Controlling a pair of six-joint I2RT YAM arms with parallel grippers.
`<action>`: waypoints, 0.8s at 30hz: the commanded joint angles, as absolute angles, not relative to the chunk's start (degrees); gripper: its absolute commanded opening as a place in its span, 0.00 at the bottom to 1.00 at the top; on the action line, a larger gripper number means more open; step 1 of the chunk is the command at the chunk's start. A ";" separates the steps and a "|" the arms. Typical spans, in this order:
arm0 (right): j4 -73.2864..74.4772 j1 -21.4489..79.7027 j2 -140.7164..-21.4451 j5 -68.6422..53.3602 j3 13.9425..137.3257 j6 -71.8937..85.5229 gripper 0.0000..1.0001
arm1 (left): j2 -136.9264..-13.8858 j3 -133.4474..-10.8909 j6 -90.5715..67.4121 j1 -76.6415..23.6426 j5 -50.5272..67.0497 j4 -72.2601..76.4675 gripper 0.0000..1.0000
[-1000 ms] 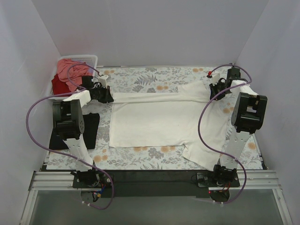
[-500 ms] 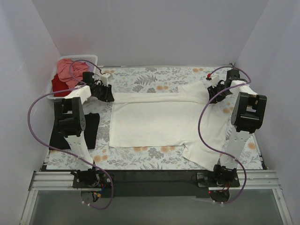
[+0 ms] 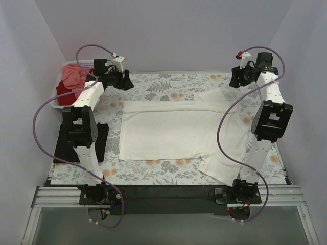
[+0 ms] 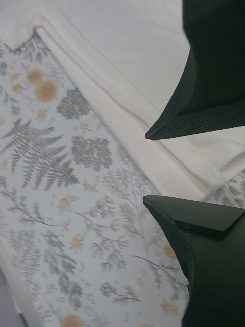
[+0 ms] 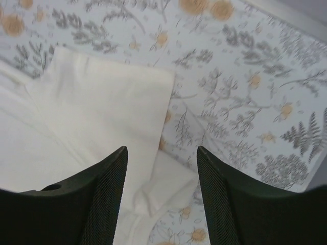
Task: Fold and stack the t-shirts
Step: Fold the tshirt
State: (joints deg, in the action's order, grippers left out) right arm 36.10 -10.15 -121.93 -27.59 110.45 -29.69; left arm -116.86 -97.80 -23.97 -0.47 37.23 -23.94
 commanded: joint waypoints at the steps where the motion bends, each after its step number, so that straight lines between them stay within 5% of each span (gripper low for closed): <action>1: 34.37 -10.28 -128.49 -29.71 118.63 -19.09 0.61 | -122.14 -104.21 -32.32 -7.72 33.86 -18.64 0.48; 5: 30.59 -9.50 -132.09 -28.14 121.11 -16.00 0.60 | -128.13 -110.82 -41.88 -13.17 32.00 -13.30 0.61; 24: 24.35 -6.86 -138.87 -23.73 119.62 -13.71 0.61 | -153.63 -130.87 -62.66 -28.65 23.55 2.98 0.61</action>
State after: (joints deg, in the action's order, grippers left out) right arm 26.70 -6.94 -137.64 -24.58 119.37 -14.70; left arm -153.84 -127.42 -59.61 -28.38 25.47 -0.99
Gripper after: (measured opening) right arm 0.612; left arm 0.607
